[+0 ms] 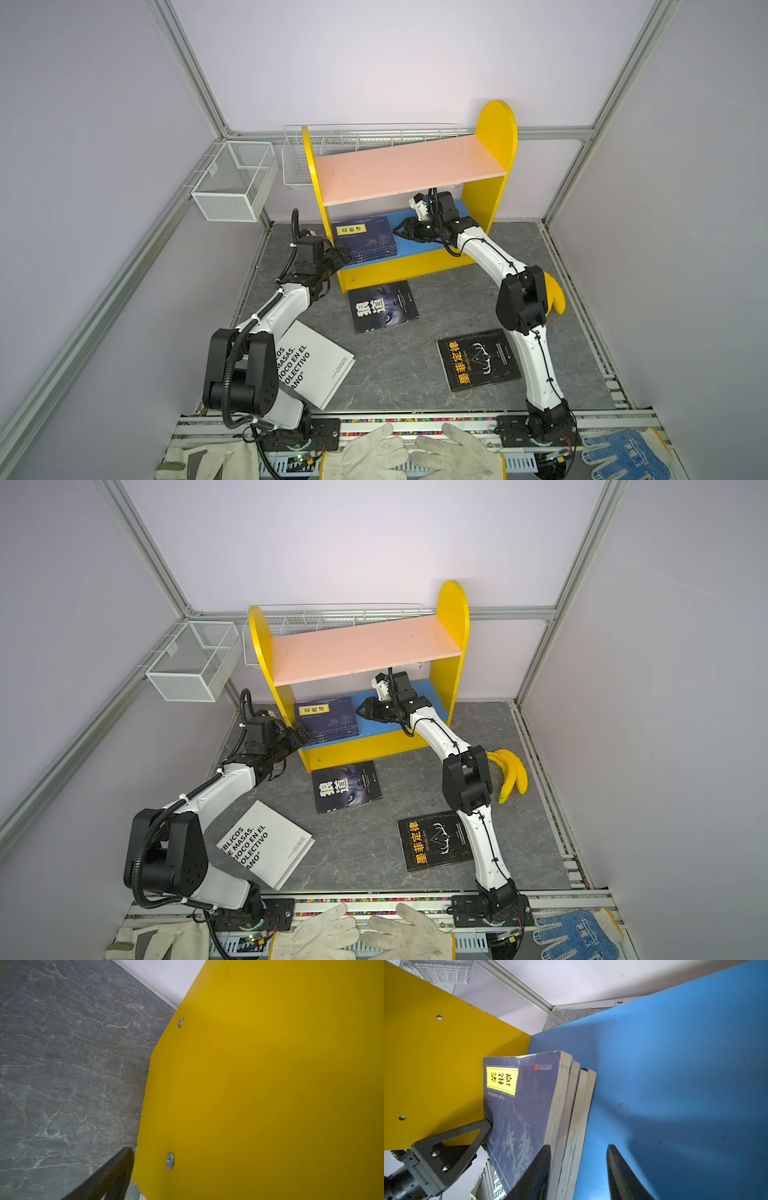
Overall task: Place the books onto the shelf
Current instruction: 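Open the right gripper beside the shelved books while the left gripper draws back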
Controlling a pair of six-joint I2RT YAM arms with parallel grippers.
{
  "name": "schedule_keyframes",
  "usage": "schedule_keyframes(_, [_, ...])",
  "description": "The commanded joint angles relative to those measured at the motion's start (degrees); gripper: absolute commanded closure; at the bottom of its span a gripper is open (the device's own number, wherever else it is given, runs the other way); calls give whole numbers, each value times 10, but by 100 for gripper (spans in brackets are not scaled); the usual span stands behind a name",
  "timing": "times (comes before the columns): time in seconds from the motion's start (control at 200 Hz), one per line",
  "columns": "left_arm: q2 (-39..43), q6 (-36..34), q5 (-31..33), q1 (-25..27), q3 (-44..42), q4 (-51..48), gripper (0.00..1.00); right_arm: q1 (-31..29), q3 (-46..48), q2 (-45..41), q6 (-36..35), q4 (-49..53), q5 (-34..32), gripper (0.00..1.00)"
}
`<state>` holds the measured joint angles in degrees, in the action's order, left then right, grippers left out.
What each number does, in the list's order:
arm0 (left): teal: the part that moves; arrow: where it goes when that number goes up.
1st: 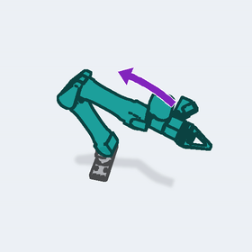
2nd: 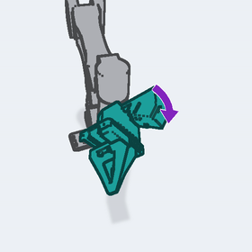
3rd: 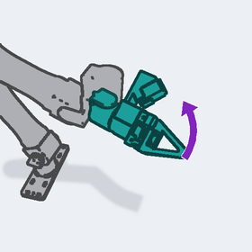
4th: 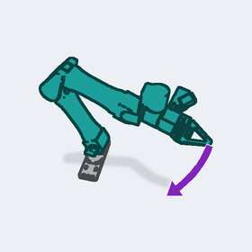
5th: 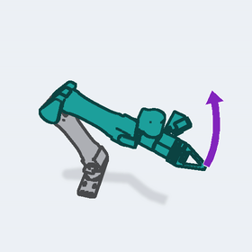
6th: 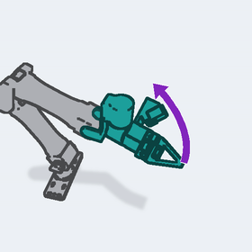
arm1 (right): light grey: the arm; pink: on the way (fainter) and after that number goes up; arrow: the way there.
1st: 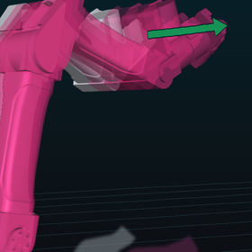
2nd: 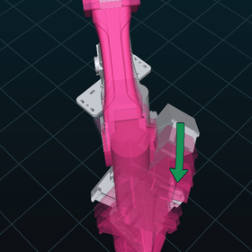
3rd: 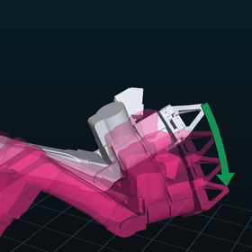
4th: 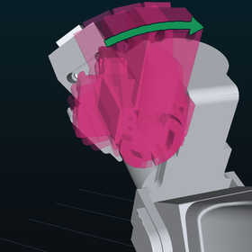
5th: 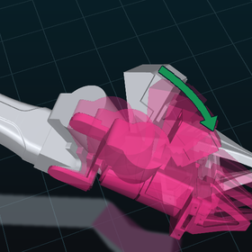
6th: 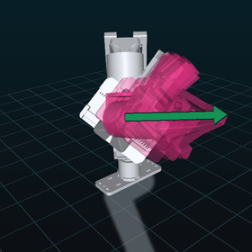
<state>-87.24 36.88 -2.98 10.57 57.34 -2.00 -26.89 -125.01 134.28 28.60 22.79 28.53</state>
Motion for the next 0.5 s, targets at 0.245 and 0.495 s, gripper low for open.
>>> schedule_keyframes(0.245, [8, 10, 27, -8, -21, -33, 5, -25, 27, -23, -17, -7, -35, 77])
schedule_keyframes(0.495, [17, 11, 20, -8, -23, -31, 5, -30, 57, -42, -21, -22, -65, 78])
